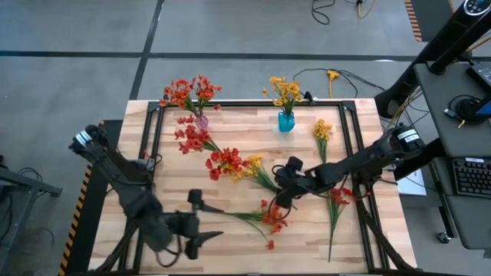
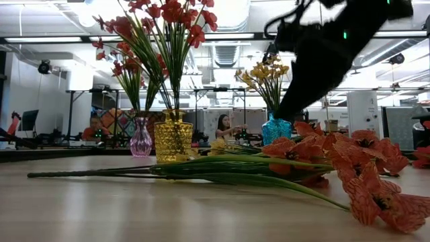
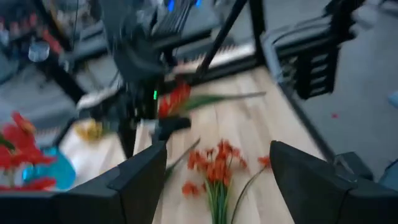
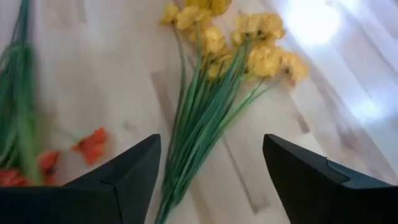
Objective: Sort flowers into vase by color
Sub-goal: Put the left yellow flower into the blue vase
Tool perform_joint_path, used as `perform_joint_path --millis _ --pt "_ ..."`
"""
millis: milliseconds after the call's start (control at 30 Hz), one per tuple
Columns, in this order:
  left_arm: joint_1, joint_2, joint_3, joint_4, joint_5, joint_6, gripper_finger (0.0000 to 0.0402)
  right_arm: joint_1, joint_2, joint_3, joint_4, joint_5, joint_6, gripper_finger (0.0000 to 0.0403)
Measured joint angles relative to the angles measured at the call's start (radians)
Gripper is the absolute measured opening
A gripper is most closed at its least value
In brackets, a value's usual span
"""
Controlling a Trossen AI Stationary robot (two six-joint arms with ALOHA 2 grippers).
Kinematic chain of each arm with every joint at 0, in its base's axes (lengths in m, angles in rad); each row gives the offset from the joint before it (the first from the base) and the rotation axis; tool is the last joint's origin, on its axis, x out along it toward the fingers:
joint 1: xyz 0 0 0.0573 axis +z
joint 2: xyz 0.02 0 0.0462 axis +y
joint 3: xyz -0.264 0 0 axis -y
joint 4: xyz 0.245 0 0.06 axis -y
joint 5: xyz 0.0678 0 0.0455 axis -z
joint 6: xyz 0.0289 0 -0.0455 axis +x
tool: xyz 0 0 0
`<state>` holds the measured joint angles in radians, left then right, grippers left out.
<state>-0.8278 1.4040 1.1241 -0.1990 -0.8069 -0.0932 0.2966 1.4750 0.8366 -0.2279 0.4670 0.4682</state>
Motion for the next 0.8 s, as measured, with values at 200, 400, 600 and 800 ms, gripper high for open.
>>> perform_joint_path --millis 200,400,600,800 --pt "-0.050 -0.133 -0.149 0.120 -0.123 0.127 0.0268 -0.021 0.023 -0.129 0.278 0.030 -0.016 0.0290" --pt "-0.051 -0.257 -0.256 0.139 -0.203 0.100 0.0268 -0.089 0.104 -0.106 0.347 -0.025 -0.036 0.0288" --pt "-0.053 -0.335 -0.322 0.154 -0.316 0.075 0.0268 -0.121 0.170 -0.076 0.350 -0.048 -0.030 0.0288" --pt "-0.053 -0.373 -0.358 0.154 -0.357 0.045 0.0268 -0.121 0.217 -0.073 0.373 -0.065 0.006 0.0288"
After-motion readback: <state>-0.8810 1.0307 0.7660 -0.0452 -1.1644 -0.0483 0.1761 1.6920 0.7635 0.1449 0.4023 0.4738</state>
